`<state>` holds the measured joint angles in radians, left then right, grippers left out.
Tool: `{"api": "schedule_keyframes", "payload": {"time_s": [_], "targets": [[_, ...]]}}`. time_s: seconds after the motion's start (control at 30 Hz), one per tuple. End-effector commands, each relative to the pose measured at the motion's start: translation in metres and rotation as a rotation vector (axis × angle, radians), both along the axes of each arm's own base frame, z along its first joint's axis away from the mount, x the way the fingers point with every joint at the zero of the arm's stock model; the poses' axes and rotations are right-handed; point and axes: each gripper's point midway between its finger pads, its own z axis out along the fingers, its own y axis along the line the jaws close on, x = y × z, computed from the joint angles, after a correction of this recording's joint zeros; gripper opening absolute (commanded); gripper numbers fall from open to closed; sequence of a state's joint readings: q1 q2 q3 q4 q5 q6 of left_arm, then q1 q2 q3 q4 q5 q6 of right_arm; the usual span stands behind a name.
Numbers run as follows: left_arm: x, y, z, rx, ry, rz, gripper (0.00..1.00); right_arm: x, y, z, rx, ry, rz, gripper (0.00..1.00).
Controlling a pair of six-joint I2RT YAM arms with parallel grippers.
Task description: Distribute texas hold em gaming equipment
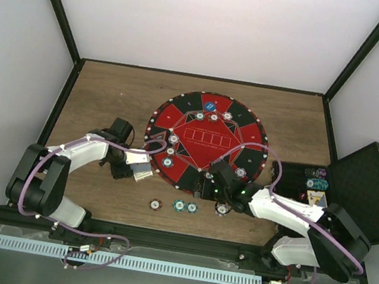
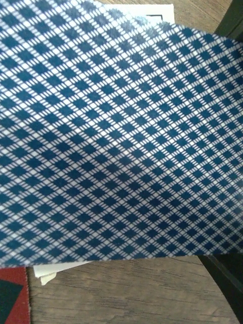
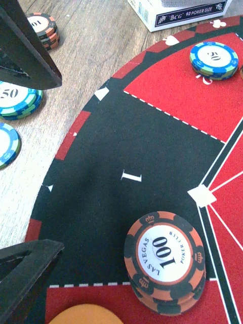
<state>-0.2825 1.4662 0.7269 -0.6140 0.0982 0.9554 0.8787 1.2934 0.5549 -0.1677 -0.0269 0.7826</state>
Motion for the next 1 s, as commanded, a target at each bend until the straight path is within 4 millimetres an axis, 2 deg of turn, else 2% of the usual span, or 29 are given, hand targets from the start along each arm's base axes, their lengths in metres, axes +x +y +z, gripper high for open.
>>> {"api": "schedule_keyframes", "payload": {"time_s": [0.0, 0.17, 0.4, 0.73, 0.83, 0.97], "targets": [[0.001, 0.004, -0.010, 0.039, 0.001, -0.024, 0.69, 0.005, 0.013, 0.013, 0.042, -0.027, 0.020, 0.83], [-0.002, 0.005, -0.013, 0.041, 0.007, -0.027, 0.67, 0.004, 0.015, 0.015, 0.056, -0.026, 0.023, 0.83], [-0.001, 0.004, -0.012, 0.034, -0.007, -0.024, 0.48, 0.004, 0.020, 0.020, 0.084, -0.025, 0.031, 0.82], [0.005, 0.004, 0.006, 0.030, -0.060, -0.030, 0.10, 0.009, 0.035, 0.038, 0.143, -0.037, 0.054, 0.82], [0.005, 0.005, 0.011, 0.034, -0.068, -0.034, 0.05, 0.010, 0.039, 0.043, 0.154, -0.040, 0.061, 0.82], [0.004, 0.002, 0.024, 0.013, -0.073, -0.040, 0.04, 0.011, 0.045, 0.052, 0.184, -0.042, 0.073, 0.82]]}}
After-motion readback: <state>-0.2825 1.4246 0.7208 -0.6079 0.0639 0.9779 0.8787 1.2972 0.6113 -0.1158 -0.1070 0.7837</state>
